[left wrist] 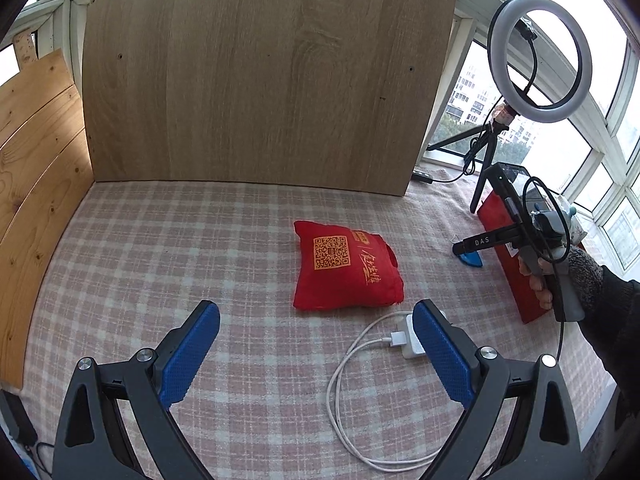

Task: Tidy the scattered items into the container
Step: 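Close the right gripper on the blue heart-shaped hook, then carry the heart hook with the right gripper over the red box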

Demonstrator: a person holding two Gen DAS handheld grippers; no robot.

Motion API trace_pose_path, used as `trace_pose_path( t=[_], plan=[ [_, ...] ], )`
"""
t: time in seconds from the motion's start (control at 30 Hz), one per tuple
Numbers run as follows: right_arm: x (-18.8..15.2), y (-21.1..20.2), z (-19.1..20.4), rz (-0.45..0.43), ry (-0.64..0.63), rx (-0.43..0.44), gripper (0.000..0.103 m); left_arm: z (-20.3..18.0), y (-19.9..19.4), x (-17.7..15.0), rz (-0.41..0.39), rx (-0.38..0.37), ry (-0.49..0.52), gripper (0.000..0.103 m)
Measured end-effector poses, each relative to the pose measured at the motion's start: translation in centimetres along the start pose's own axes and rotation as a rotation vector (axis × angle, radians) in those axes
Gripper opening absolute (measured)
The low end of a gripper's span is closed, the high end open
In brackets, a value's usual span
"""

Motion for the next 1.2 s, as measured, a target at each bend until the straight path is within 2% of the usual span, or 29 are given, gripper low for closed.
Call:
trace_pose_path(
  t=[0.37, 0.57, 0.87, 1.2],
  plan=[
    [-2.1, -0.3, -1.4, 0.012, 0.001, 0.054, 0.065, -1.7, 0.4, -0.1, 0.018, -0.022, 0.048, 0.097],
    [-3.6, -0.5, -1.6, 0.016, -0.023, 0.063, 0.050, -1.8, 0.5, -0.2, 0.024, -0.018, 0.054, 0.097],
    [-6.2, -0.2, -3.0, 0.020, -0.024, 0.075, 0.048, -1.8, 0.5, -0.3, 0.025, -0.016, 0.056, 0.097],
    [-10.7, -1.1, -4.6, -0.034, 0.035, 0.166, 0.048, -1.7, 0.3, -0.5, 0.029, -0.015, 0.057, 0.097]
  ],
)
Point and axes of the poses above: each gripper's, at about its wrist camera, not at the fingertips, and y roughly the way its jaws point, z to its left, x to its top, the point moved 3 cm from there along y, roughly the way its jaws point, and after that the axes turned 8 degrees about x, right-handed, at the moved point
